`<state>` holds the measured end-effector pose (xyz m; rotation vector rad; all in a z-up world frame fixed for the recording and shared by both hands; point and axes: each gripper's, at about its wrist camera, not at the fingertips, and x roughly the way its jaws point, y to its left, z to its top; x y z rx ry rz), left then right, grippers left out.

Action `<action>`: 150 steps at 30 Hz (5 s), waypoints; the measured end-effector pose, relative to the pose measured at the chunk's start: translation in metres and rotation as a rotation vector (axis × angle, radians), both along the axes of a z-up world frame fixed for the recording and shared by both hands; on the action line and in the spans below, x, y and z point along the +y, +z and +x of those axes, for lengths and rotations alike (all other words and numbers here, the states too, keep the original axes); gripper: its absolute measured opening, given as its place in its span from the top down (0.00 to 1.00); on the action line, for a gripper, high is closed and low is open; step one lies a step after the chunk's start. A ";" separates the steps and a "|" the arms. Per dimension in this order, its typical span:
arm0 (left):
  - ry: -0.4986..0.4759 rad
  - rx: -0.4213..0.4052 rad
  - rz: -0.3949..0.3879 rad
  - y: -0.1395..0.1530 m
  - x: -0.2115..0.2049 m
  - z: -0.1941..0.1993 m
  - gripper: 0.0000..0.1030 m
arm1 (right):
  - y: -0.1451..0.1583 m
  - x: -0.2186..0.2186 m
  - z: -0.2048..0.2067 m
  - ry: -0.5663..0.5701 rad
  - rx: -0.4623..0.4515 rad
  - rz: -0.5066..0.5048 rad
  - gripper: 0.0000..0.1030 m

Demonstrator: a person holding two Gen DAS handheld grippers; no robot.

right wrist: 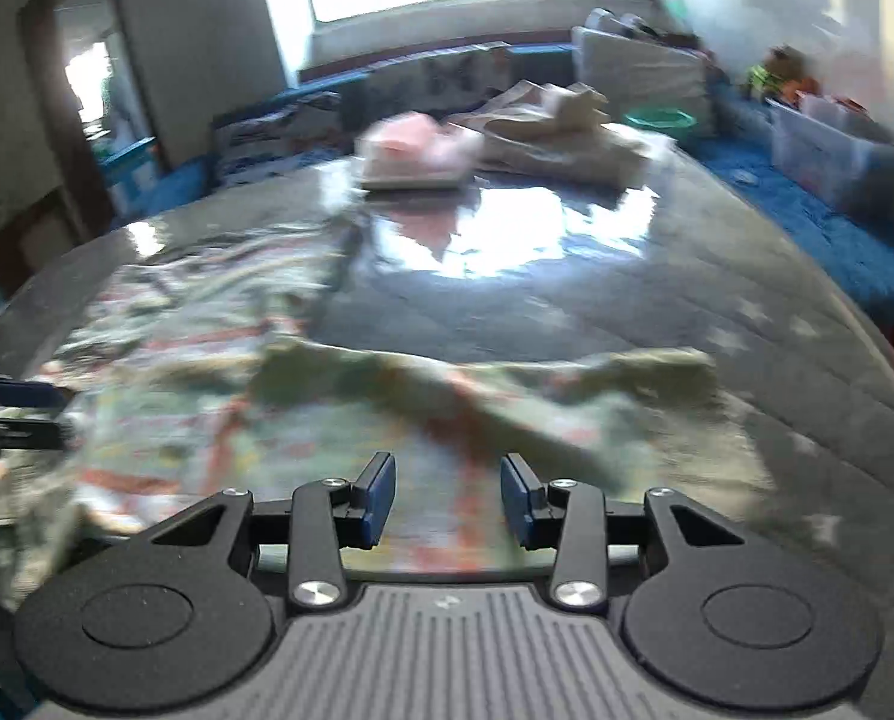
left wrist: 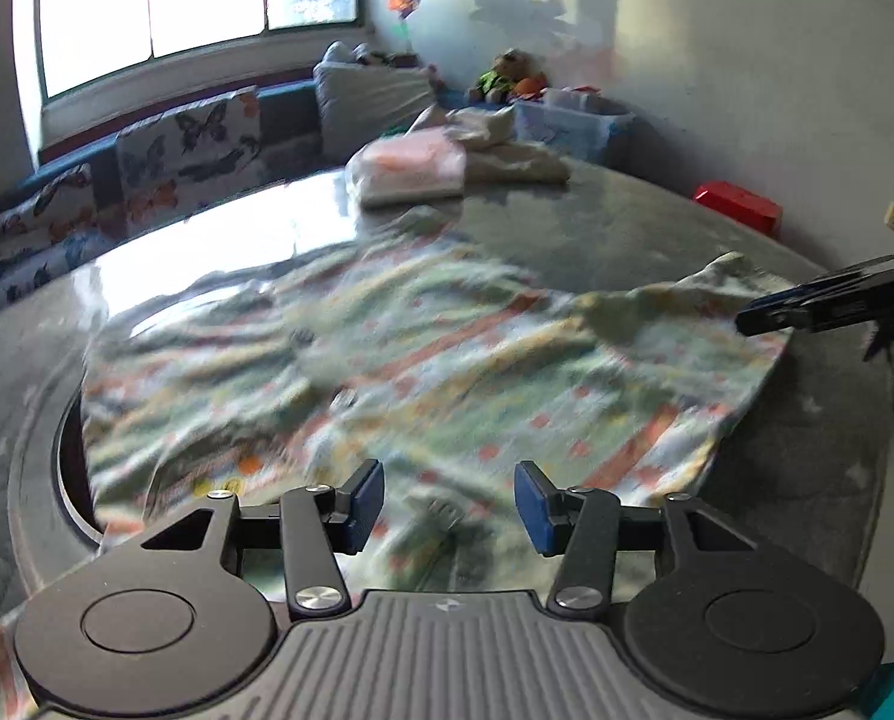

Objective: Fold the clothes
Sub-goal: 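Release the hem and smooth the spread shirt with both grippers, then move the right gripper to the sleeve cuff of the shirt, then grasp the sleeve cuff with the right gripper and lay it across the shirt, then open the right gripper and release the folded sleeve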

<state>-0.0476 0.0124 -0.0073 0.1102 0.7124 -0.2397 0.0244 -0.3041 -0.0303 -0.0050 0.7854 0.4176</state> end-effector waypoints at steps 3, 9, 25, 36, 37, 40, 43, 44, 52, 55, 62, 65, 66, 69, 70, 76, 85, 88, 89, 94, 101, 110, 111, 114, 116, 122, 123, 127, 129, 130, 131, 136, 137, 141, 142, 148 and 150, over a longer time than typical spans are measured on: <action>-0.027 -0.003 0.011 0.003 -0.012 0.003 0.49 | -0.001 -0.016 0.009 -0.066 -0.023 -0.031 0.62; -0.110 0.000 0.001 0.005 -0.045 0.015 0.49 | 0.002 -0.014 0.021 -0.071 -0.066 -0.051 0.62; -0.321 0.082 0.027 -0.028 -0.114 0.030 0.46 | -0.006 -0.019 0.061 -0.087 -0.096 -0.071 0.64; -0.304 0.069 0.004 -0.019 -0.109 0.031 0.44 | -0.003 -0.030 0.033 -0.110 -0.116 -0.087 0.57; -0.293 0.067 0.001 -0.017 -0.106 0.031 0.44 | 0.000 -0.035 0.032 -0.138 -0.119 -0.080 0.56; -0.258 0.058 -0.010 -0.012 -0.098 0.032 0.43 | 0.004 -0.050 0.029 -0.217 -0.120 -0.075 0.53; -0.224 0.046 -0.020 -0.008 -0.090 0.031 0.39 | 0.002 -0.064 0.026 -0.294 -0.096 -0.077 0.51; -0.214 0.042 -0.024 -0.006 -0.088 0.031 0.38 | 0.001 -0.067 0.025 -0.308 -0.086 -0.071 0.51; -0.143 0.005 -0.036 0.003 -0.071 0.024 0.31 | -0.007 -0.068 0.018 -0.349 -0.054 -0.045 0.64; -0.112 -0.008 -0.044 0.006 -0.062 0.020 0.29 | -0.006 -0.062 0.019 -0.340 -0.041 -0.046 0.77; -0.030 -0.017 -0.049 0.007 -0.036 0.007 0.25 | 0.017 -0.052 0.015 -0.316 -0.064 0.061 0.93; -0.001 -0.015 -0.056 0.005 -0.026 0.002 0.25 | 0.042 -0.039 0.009 -0.254 -0.092 0.135 0.93; 0.008 -0.015 -0.059 0.004 -0.022 0.000 0.25 | 0.051 -0.033 0.007 -0.226 -0.103 0.158 0.93; 0.028 -0.017 -0.071 0.003 -0.013 -0.006 0.25 | 0.081 -0.006 0.001 -0.125 -0.138 0.207 0.93; 0.034 -0.018 -0.075 0.002 -0.010 -0.008 0.25 | 0.090 0.004 0.000 -0.088 -0.147 0.223 0.93; 0.080 -0.036 -0.107 0.003 0.010 -0.025 0.25 | 0.133 0.082 -0.010 0.141 -0.179 0.280 0.93; 0.169 -0.044 -0.139 0.000 0.042 -0.052 0.25 | 0.119 0.197 -0.030 0.398 -0.109 0.283 0.93; 0.197 -0.047 -0.146 -0.001 0.052 -0.058 0.24 | 0.102 0.219 -0.033 0.439 -0.058 0.266 0.93; 0.206 -0.047 -0.148 -0.001 0.054 -0.060 0.24 | 0.096 0.224 -0.033 0.448 -0.040 0.266 0.93; 0.240 -0.040 -0.154 -0.003 0.063 -0.061 0.24 | 0.073 0.240 -0.037 0.480 0.025 0.277 0.84; 0.255 -0.056 -0.149 0.003 0.072 -0.060 0.24 | 0.072 0.216 -0.037 0.495 0.006 0.189 0.83; 0.174 -0.049 -0.177 0.005 0.051 -0.035 0.27 | 0.029 0.152 -0.025 0.407 0.060 -0.042 0.83; 0.162 -0.043 -0.178 0.003 0.046 -0.032 0.29 | 0.024 0.148 -0.024 0.394 0.070 -0.049 0.83; 0.142 -0.024 -0.171 -0.002 0.038 -0.022 0.33 | 0.011 0.136 -0.018 0.358 0.088 -0.063 0.87; 0.142 -0.009 -0.167 -0.006 0.037 -0.016 0.34 | 0.011 0.131 -0.014 0.353 0.091 -0.056 0.87; 0.157 0.009 -0.186 -0.011 0.042 -0.002 0.38 | 0.029 0.137 0.009 0.345 0.013 -0.026 0.87; 0.161 0.012 -0.190 -0.012 0.043 0.000 0.39 | 0.028 0.141 0.015 0.348 0.003 -0.025 0.87; 0.178 0.030 -0.196 -0.017 0.046 0.012 0.43 | 0.014 0.154 0.040 0.333 0.021 -0.042 0.87; 0.192 0.042 -0.201 -0.020 0.049 0.016 0.43 | 0.006 0.156 0.045 0.330 0.032 -0.047 0.87; 0.200 0.047 -0.206 -0.022 0.051 0.018 0.43 | 0.004 0.156 0.046 0.333 0.031 -0.043 0.87; 0.208 0.051 -0.210 -0.023 0.053 0.019 0.43 | 0.004 0.155 0.045 0.334 0.029 -0.043 0.87; 0.220 0.048 -0.216 -0.021 0.058 0.017 0.43 | 0.015 0.151 0.023 0.378 -0.001 -0.078 0.81; 0.225 0.046 -0.214 -0.021 0.059 0.016 0.43 | 0.019 0.149 0.016 0.392 0.002 -0.075 0.80; 0.225 0.036 -0.204 -0.019 0.059 0.011 0.43 | 0.018 0.145 -0.014 0.442 0.010 -0.094 0.68; 0.223 0.031 -0.199 -0.018 0.058 0.009 0.43 | 0.016 0.145 -0.021 0.459 0.012 -0.111 0.66; 0.244 0.000 -0.164 -0.009 0.063 -0.017 0.42 | 0.018 0.161 -0.051 0.532 -0.054 -0.182 0.65; 0.272 -0.011 -0.170 -0.006 0.070 -0.028 0.42 | 0.022 0.170 -0.055 0.554 -0.071 -0.161 0.64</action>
